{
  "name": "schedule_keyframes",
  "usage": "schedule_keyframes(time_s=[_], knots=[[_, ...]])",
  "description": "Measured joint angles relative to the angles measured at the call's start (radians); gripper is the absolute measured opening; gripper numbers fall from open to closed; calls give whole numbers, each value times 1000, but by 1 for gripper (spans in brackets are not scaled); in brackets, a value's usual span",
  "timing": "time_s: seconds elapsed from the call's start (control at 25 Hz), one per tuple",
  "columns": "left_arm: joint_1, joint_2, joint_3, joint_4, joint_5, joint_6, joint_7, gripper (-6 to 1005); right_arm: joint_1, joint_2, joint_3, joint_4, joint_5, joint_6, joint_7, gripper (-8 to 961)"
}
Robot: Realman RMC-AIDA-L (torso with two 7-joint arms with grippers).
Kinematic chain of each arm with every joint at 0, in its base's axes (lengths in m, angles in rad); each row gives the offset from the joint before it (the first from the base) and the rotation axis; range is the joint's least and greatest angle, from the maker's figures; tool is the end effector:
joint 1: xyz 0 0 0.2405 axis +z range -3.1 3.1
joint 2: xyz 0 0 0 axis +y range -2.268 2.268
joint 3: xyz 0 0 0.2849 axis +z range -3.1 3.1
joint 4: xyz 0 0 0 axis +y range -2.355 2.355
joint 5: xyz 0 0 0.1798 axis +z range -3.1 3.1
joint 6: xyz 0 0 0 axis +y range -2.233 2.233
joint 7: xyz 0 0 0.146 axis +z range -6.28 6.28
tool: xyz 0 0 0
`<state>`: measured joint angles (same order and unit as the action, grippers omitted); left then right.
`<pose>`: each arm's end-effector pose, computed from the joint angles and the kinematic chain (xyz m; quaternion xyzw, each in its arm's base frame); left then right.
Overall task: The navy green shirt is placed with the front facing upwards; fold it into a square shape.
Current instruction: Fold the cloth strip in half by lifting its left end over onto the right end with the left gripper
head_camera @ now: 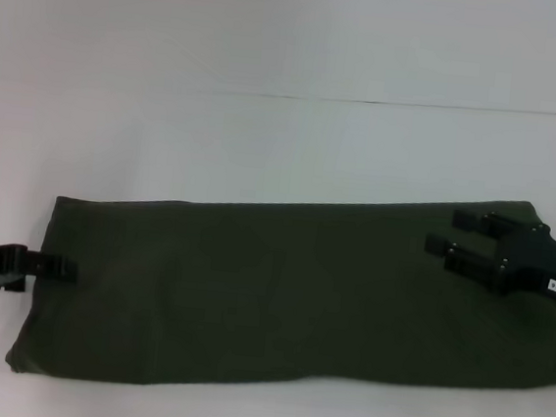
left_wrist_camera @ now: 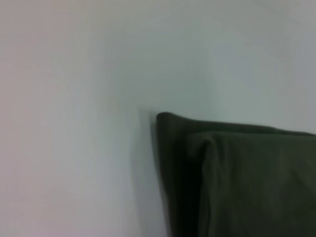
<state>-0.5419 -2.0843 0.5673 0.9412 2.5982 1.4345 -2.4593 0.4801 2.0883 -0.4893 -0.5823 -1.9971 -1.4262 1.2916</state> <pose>-0.3324 0.3292 0.0236 -0.7327 -0.6435 -0.0512 0.2155 0.3038 0.3212 -0.0070 -0.8909 0.2764 0.2626 0.2468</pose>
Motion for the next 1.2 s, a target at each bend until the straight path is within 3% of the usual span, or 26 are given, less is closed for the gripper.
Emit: schedule_keyframes(time_s=[1.2], knots=[[-45, -11, 0, -80, -1, -5, 12, 862, -5, 1, 0, 1, 0, -5, 0, 659]])
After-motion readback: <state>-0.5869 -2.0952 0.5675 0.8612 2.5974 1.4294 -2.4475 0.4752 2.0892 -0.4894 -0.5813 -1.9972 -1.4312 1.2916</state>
